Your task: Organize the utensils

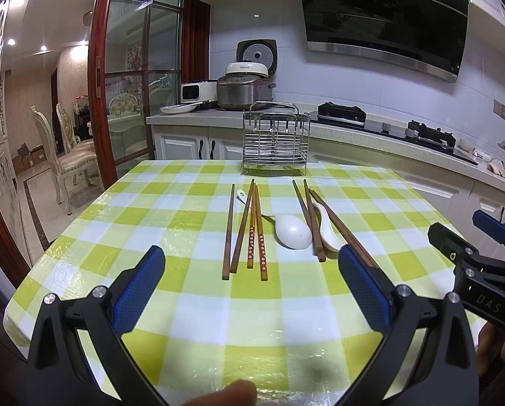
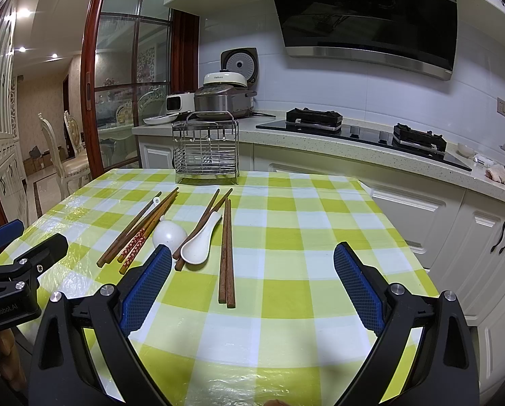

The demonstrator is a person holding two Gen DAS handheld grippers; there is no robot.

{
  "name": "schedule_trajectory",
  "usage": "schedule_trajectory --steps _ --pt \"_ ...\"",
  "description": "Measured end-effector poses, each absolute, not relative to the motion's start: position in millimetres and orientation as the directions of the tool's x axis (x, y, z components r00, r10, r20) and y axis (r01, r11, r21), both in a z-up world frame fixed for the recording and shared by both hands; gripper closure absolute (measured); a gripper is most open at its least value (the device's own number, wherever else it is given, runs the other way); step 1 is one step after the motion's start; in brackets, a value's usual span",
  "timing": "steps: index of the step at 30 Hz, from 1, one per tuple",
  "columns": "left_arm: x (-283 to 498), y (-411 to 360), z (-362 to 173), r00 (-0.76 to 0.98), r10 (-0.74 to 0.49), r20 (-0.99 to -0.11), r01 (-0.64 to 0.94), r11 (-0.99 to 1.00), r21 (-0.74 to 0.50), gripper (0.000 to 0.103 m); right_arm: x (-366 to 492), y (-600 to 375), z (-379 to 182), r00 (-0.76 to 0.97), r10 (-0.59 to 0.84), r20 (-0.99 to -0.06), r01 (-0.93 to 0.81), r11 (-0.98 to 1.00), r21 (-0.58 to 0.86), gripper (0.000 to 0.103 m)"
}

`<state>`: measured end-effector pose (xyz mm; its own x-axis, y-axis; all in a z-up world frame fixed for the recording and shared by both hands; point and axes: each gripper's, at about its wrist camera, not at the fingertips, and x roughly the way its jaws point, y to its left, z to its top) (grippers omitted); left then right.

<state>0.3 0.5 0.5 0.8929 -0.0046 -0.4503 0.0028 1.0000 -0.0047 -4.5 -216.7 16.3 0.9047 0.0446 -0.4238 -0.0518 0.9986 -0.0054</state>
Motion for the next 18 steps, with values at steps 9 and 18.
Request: schedule_trajectory --steps 9,18 --pt "1.4 2.8 -3.3 0.893 -0.005 -0.45 0.003 1.0 -0.005 0.004 -4.5 -216.3 16.3 0.905 0.045 -0.424 -0.052 0.999 -0.006 0.013" --pt "1.4 3.2 -3.2 0.893 -0.007 -0.45 0.005 1.0 -0.007 0.004 -4.7 -216.1 16.4 0.905 0.044 -0.423 -0.052 0.999 -0.007 0.013"
